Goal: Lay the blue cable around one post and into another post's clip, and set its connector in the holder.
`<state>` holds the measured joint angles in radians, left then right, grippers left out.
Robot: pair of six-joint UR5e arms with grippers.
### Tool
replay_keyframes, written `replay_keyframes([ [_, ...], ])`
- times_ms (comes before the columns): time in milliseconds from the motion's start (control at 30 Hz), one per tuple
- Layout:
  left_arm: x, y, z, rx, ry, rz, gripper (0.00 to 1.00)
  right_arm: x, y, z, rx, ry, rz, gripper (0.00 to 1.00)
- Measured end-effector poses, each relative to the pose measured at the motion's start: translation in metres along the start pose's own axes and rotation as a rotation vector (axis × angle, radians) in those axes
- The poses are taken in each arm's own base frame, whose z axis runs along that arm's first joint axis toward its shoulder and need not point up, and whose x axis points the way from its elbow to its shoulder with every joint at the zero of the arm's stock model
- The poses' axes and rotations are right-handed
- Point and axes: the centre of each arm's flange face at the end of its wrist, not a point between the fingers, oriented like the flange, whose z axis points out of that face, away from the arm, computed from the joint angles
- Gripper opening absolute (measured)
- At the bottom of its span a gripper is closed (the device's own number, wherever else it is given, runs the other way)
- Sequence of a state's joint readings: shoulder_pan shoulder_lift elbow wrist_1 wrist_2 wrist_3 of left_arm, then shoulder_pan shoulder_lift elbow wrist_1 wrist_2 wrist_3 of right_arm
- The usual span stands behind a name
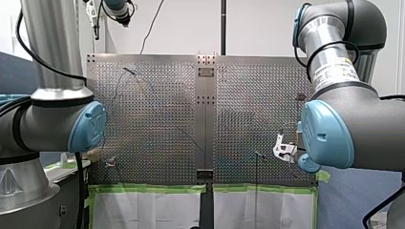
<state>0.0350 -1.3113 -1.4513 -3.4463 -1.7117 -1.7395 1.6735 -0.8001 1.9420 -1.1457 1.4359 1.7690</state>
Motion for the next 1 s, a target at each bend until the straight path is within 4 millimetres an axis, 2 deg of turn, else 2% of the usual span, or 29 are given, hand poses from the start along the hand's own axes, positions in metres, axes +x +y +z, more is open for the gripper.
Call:
replay_keyframes([
  [267,0.04,-0.012,0.003,-0.028,0.142,0.032,1.0,0.0,-0.003,0.001,0.005,-0.002,0.0,0.0],
  [1000,0.079,-0.001,0.006,-0.099,0.385,0.089,1.0,0.0,-0.007,0.002,0.01,-0.01,0.0,0.0],
])
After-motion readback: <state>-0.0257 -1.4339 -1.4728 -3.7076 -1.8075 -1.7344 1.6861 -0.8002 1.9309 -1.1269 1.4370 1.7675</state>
